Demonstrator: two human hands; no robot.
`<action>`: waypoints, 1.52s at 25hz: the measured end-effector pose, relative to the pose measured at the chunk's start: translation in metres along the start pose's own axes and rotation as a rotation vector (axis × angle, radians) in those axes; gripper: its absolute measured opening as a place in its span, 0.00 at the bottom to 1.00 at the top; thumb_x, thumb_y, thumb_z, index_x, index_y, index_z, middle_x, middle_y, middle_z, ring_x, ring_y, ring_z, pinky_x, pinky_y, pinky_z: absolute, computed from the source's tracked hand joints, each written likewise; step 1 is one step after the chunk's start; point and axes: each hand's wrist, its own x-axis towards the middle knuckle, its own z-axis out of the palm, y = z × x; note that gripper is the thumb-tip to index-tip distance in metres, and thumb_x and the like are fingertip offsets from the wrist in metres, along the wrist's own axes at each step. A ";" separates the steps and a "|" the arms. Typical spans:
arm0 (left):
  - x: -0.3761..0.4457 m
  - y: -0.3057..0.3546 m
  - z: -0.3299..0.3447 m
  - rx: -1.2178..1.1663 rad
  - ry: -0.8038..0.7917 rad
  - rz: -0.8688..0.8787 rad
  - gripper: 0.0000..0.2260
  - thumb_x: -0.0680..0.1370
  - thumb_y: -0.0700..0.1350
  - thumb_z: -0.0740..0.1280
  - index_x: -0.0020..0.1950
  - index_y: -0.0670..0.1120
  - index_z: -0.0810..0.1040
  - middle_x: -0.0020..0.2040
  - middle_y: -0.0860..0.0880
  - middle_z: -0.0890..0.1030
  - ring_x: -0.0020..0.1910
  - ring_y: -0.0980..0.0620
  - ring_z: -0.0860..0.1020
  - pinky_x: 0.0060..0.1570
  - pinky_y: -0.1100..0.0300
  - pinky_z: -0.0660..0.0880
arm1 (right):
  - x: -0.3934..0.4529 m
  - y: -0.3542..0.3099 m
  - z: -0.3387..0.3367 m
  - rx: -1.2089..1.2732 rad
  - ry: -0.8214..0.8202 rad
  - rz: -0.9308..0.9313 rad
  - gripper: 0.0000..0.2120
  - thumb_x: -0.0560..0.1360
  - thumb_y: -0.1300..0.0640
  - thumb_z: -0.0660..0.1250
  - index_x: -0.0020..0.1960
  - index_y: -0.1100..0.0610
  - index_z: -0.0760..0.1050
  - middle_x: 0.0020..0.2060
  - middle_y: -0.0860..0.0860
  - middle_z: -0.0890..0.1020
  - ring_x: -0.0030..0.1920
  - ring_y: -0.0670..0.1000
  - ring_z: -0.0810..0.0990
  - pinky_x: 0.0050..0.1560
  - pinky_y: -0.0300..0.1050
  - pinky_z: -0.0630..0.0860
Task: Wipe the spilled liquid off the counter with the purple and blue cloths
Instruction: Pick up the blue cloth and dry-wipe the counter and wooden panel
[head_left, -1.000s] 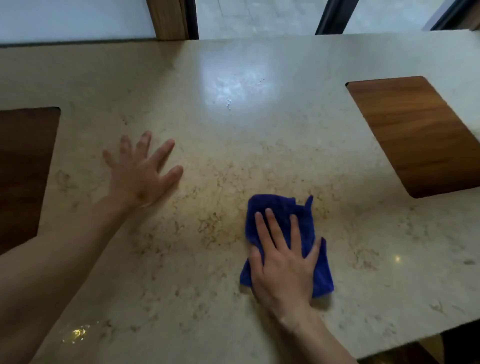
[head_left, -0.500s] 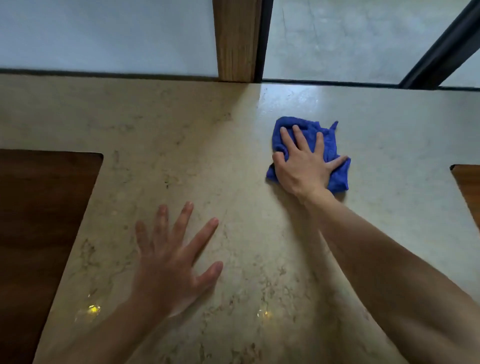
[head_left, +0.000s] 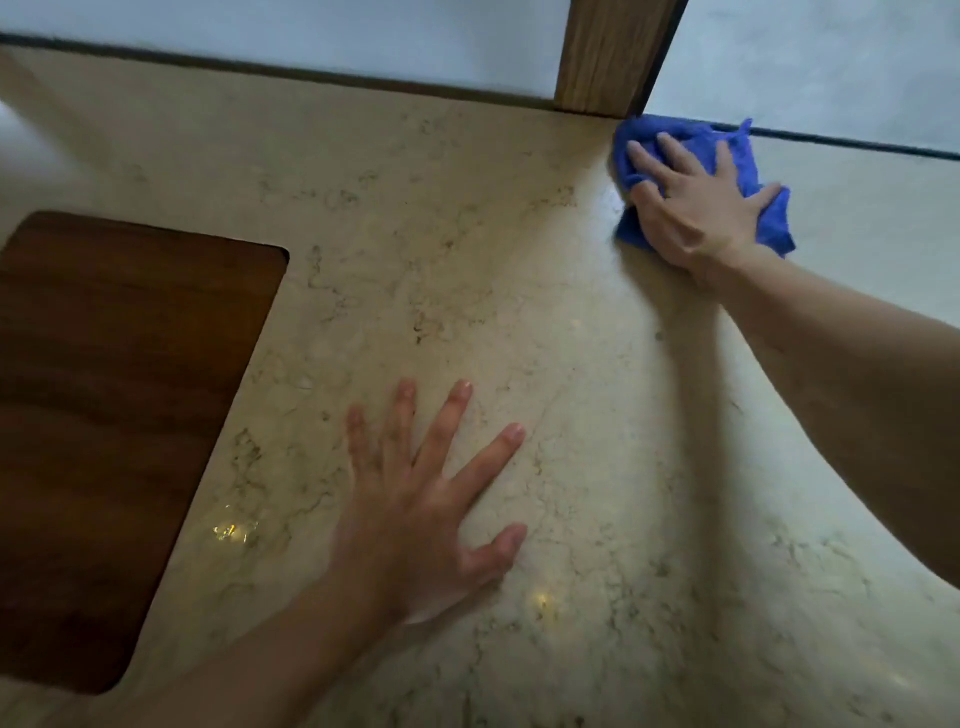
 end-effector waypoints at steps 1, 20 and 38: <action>-0.001 0.000 0.000 0.008 -0.003 0.005 0.35 0.73 0.72 0.56 0.79 0.62 0.59 0.81 0.43 0.57 0.78 0.30 0.52 0.68 0.22 0.51 | -0.012 -0.003 0.001 -0.015 -0.005 -0.055 0.25 0.78 0.39 0.42 0.75 0.30 0.52 0.80 0.39 0.52 0.80 0.59 0.43 0.63 0.84 0.39; 0.005 -0.004 -0.001 -0.046 -0.038 0.011 0.34 0.73 0.76 0.44 0.78 0.67 0.53 0.82 0.47 0.52 0.79 0.31 0.48 0.69 0.24 0.43 | -0.613 -0.114 0.111 -0.018 0.144 0.305 0.29 0.75 0.44 0.57 0.76 0.38 0.62 0.77 0.42 0.64 0.78 0.60 0.59 0.68 0.80 0.52; 0.041 -0.090 -0.027 0.106 -0.066 0.222 0.27 0.80 0.64 0.47 0.77 0.59 0.63 0.79 0.45 0.61 0.73 0.34 0.64 0.67 0.32 0.62 | -0.250 -0.141 0.078 0.085 0.161 0.351 0.26 0.79 0.42 0.44 0.77 0.33 0.53 0.79 0.39 0.55 0.80 0.57 0.47 0.66 0.81 0.37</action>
